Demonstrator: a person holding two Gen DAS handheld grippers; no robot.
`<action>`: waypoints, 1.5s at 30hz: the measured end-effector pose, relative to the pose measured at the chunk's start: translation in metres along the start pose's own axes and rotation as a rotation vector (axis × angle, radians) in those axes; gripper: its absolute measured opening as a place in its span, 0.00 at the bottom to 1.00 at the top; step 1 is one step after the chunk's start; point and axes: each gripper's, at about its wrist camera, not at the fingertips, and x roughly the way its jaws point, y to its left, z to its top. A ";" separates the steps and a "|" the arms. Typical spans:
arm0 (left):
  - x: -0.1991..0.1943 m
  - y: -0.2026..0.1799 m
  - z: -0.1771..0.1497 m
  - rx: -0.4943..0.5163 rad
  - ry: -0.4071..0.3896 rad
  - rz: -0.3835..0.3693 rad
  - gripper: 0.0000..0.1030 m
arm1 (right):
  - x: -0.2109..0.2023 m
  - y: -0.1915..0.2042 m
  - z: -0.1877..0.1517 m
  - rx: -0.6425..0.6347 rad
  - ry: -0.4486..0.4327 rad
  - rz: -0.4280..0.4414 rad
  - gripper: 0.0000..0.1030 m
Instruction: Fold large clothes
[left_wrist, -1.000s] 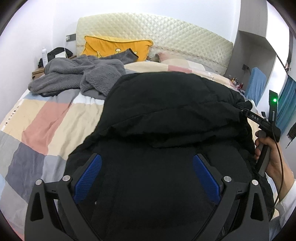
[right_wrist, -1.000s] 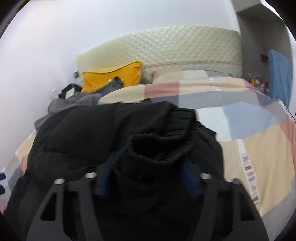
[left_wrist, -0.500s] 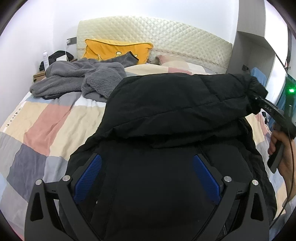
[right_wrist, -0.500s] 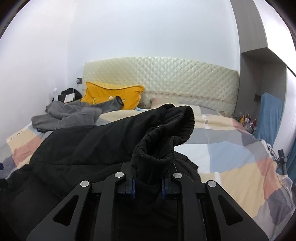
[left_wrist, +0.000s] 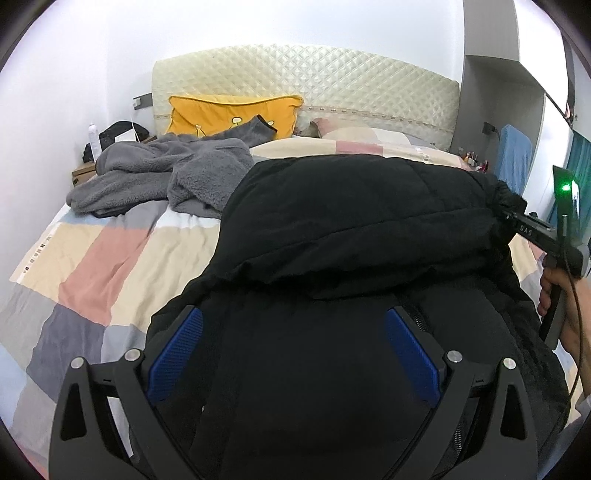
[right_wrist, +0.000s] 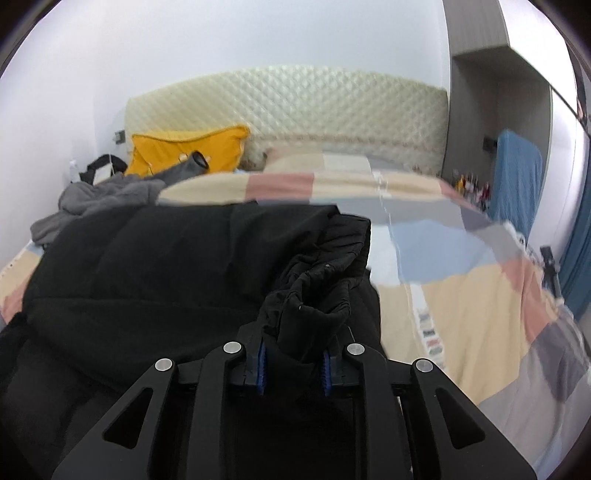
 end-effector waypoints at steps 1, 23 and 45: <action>0.001 0.001 0.000 -0.003 0.003 0.003 0.96 | 0.005 -0.001 -0.004 0.002 0.017 -0.005 0.18; 0.009 0.007 -0.002 -0.067 0.067 0.018 0.96 | 0.017 -0.010 -0.020 0.100 0.102 0.016 0.56; -0.033 0.001 -0.005 -0.065 0.029 -0.023 0.96 | -0.138 0.018 -0.046 0.101 0.007 0.129 0.69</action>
